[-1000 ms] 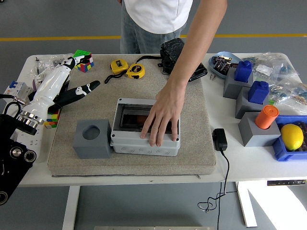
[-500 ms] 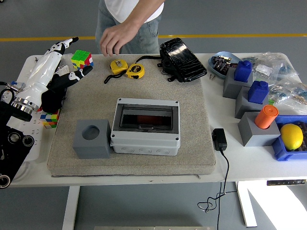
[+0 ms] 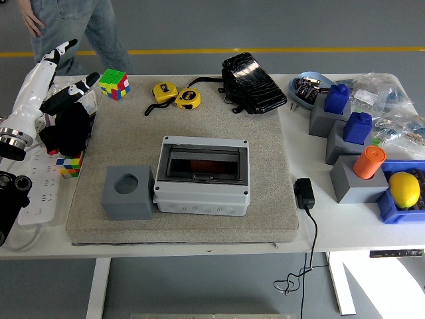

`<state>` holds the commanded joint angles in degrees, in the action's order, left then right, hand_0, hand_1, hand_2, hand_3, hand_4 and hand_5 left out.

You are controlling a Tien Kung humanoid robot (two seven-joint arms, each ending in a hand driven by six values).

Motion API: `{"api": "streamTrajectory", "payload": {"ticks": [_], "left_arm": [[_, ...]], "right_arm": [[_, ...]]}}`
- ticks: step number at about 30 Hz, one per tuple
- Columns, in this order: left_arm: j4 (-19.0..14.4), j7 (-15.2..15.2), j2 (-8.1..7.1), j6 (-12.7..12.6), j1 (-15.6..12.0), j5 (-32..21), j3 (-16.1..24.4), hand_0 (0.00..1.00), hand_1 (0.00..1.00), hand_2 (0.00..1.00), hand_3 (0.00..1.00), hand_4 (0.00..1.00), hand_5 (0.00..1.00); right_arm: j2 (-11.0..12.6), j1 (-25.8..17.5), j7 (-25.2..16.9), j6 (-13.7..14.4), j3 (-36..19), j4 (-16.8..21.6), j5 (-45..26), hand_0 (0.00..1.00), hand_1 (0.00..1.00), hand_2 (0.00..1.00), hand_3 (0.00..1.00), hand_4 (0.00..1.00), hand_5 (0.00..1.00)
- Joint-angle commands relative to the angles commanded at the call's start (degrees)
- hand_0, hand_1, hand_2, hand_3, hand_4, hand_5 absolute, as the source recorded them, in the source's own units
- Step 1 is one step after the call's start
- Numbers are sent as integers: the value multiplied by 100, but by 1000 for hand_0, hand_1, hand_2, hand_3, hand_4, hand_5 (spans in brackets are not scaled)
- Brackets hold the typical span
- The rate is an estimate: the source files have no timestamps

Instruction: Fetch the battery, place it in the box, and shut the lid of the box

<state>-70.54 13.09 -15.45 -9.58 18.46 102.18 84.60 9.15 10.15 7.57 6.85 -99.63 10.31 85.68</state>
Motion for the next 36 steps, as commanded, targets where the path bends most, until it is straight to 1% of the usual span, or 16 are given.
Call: {"api": "streamTrajectory", "payload": {"ticks": [3, 4, 6, 9, 10, 12, 14, 15, 16, 18, 24, 27, 31, 36], "left_arm": [[-2, 132, 16, 91, -54, -621, 215, 998, 998, 998, 962, 998, 998], [-11, 158, 5, 125, -72, -830, 263, 998, 998, 980, 946, 998, 998], [-11, 208, -19, 213, -112, -1192, 325, 998, 998, 980, 946, 998, 998], [16, 274, -51, 452, -208, -1909, 401, 998, 998, 980, 946, 998, 998], [28, 282, -56, 498, -229, -2114, 419, 944, 957, 909, 881, 998, 998], [53, 287, -61, 628, -308, -2596, 481, 944, 957, 909, 881, 998, 998], [79, 304, -63, 703, -365, -2961, 507, 944, 957, 909, 881, 998, 998], [87, 311, -61, 754, -398, -3157, 514, 921, 926, 877, 859, 998, 998], [89, 315, -58, 815, -430, -3365, 516, 921, 926, 877, 859, 998, 998], [89, 308, -53, 880, -464, -3633, 525, 921, 926, 877, 859, 998, 998], [79, 268, -47, 947, -533, -3803, 572, 921, 929, 880, 870, 998, 998], [55, 172, -25, 1047, -583, -3942, 584, 921, 929, 880, 870, 998, 998], [25, 86, -10, 1058, -623, -3934, 566, 928, 934, 884, 881, 998, 998], [-3, 1, -18, 1009, -638, -3878, 547, 931, 934, 885, 881, 998, 998]], "right_arm": [[-1, -8, 7, -1, -5, 0, 16, 841, 786, 765, 824, 998, 998], [0, -6, 5, -2, 2, 0, 12, 842, 787, 765, 824, 998, 998], [3, 0, 3, -5, 19, 0, 7, 842, 787, 765, 824, 998, 998], [7, 9, 5, -6, 14, 0, 12, 842, 787, 765, 824, 998, 998], [7, 8, 6, -6, 12, 0, 14, 842, 787, 765, 823, 998, 998], [4, 6, 9, -6, -2, 0, 22, 842, 787, 765, 823, 998, 998], [0, 1, 7, -8, 1, 0, 17, 842, 787, 765, 823, 998, 998], [-2, -2, 6, -8, -3, 0, 19, 842, 786, 765, 824, 998, 998], [-4, -5, 6, -7, -10, 0, 22, 842, 786, 765, 824, 998, 998], [-4, -2, 5, -6, -16, 0, 23, 842, 786, 765, 824, 998, 998], [-16, 24, 3, -4, -42, 0, 23, 841, 787, 765, 823, 998, 998], [-23, 28, -3, -1, -60, 0, 19, 841, 787, 765, 823, 998, 998], [-37, 20, 0, 0, -85, 0, 36, 842, 786, 765, 823, 998, 998], [-52, 26, -6, 0, -92, 0, 30, 842, 786, 765, 823, 998, 998]]}}
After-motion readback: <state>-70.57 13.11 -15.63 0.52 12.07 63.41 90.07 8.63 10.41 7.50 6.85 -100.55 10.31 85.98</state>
